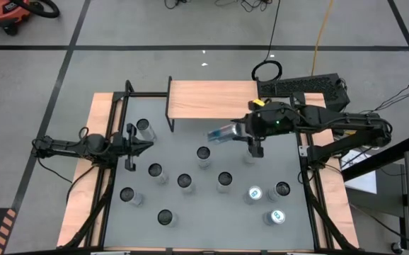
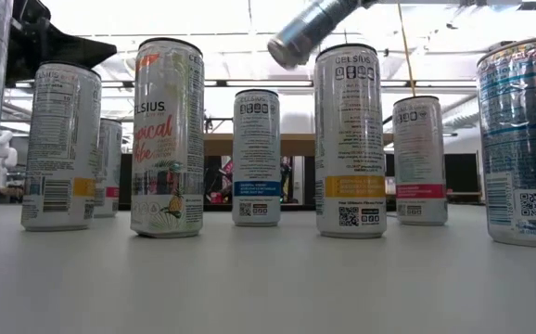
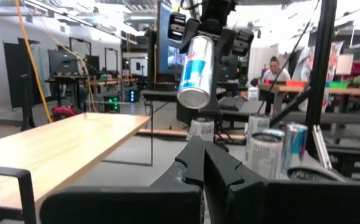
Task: Place canned beverage on shelf
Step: Put the top blue soda can on the shelf
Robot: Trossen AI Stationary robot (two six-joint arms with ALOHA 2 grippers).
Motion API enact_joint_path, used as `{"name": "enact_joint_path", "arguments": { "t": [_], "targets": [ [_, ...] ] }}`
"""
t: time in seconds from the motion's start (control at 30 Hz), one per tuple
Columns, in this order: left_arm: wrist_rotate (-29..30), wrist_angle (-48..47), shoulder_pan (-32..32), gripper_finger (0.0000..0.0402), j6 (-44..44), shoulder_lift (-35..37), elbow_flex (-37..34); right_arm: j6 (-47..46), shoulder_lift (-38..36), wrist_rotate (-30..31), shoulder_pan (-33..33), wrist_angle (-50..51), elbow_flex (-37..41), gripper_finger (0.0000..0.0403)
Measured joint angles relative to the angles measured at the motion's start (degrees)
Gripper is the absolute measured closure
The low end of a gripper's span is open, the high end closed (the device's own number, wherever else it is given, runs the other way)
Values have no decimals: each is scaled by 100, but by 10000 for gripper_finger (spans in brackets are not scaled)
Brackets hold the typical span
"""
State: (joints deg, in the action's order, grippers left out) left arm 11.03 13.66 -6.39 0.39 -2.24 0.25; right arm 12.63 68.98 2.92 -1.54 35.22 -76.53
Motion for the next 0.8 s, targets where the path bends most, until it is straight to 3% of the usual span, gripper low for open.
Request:
{"name": "enact_joint_path", "arguments": {
  "t": [0.2, 0.57, 0.8],
  "targets": [
    [7, 193, 0, 376, -16, -123, 1, 876, 328, 2, 149, -680, 0, 241],
    [195, 257, 0, 223, 130, -918, 612, 2481, 1123, 0, 189, -1608, 1, 241],
    [194, 254, 0, 176, 457, -1744, 1037, 3633, 1511, -15, 205, -2260, 2, 241]
  ]
}}
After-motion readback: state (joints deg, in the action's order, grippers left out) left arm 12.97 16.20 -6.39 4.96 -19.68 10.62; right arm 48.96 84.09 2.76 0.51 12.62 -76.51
